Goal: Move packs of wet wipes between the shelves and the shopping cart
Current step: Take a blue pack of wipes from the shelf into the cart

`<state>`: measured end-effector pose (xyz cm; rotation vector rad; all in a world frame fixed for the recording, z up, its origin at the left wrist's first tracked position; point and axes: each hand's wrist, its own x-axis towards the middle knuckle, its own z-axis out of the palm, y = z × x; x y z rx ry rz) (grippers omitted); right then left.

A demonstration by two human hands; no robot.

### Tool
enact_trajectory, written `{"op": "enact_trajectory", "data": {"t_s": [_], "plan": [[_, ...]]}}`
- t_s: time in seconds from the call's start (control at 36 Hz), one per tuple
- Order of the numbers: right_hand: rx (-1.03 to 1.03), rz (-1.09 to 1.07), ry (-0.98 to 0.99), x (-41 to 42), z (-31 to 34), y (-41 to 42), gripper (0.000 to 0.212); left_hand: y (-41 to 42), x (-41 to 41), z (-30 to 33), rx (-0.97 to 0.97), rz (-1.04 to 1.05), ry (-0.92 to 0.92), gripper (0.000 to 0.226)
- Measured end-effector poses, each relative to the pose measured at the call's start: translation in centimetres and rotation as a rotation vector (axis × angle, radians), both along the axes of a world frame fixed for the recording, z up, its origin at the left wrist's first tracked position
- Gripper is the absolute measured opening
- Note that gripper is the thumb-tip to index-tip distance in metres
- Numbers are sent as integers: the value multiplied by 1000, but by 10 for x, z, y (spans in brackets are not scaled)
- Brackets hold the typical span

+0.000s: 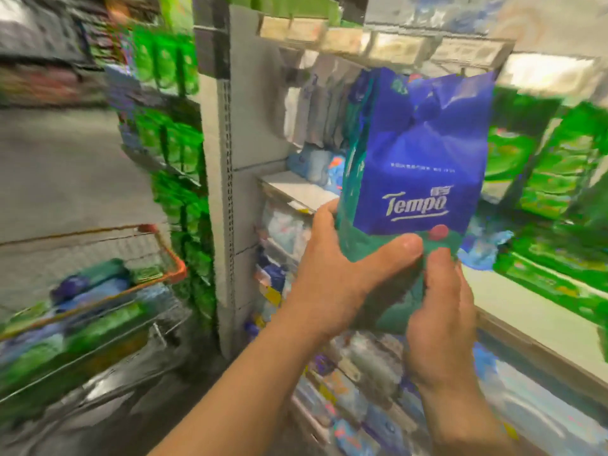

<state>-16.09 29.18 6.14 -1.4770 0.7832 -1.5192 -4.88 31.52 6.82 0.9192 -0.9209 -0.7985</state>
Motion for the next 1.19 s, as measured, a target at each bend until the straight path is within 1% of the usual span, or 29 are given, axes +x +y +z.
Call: {"op": "enact_trajectory", "data": {"t_s": [0.03,0.11,0.17,0.22,0.28,0.33,0.42,0.47,0.5,0.56,0.61,0.64,0.69,0.72,0.75,0.78,0.83,0.86,0.89,0.92,0.97,1.0,1.06,1.11,1.19], "plan": [[15,47,28,21,-1,7,35,8,17,-4,10,39,20,89],[20,129,73,71,-13,15,46,34,63,-15,40,139,66,93],[28,185,96,108,-21,21,36,51,94,-25,64,206,84,94],[52,262,137,144,-29,29,20,65,125,-35,84,271,111,92],[104,384,142,179,-40,32,21,78,155,-45,120,345,134,92],[158,478,156,214,-48,35,33,87,186,-55,157,431,169,96],[277,666,152,264,-60,34,24,98,232,-68,201,504,218,93],[364,822,153,296,-62,32,23,102,264,-76,228,524,251,88],[391,891,146,314,-64,29,25,103,281,-80,234,543,269,89],[460,992,133,348,-69,23,33,103,312,-85,246,589,307,94],[521,1071,147,384,-76,15,50,103,342,-88,256,630,358,95],[536,1101,163,401,-78,11,60,102,356,-89,260,649,378,95],[545,1162,210,435,-83,3,88,103,384,-90,265,689,398,93],[543,1197,230,452,-85,0,100,105,398,-89,271,710,402,91],[545,1232,244,468,-86,-3,106,106,411,-89,283,727,397,87],[549,1269,251,484,-86,-5,108,107,424,-87,293,730,385,79],[559,1357,254,516,-87,-8,104,109,450,-86,309,732,363,59],[568,1401,251,531,-87,-9,101,111,462,-85,315,745,362,55],[575,1442,249,546,-87,-10,99,112,474,-83,317,764,373,58],[572,1475,261,560,-87,-10,97,113,486,-84,317,783,395,66],[540,1511,323,588,-88,-11,95,114,510,-87,318,819,459,77],[515,1522,367,601,-90,-10,91,115,521,-90,324,834,494,79],[482,1537,444,626,-97,-12,75,115,543,-97,324,841,563,81],[465,1529,483,650,-104,-13,65,114,567,-109,295,815,600,70],[435,1468,521,684,-117,-12,65,115,604,-129,254,760,655,51]]}}
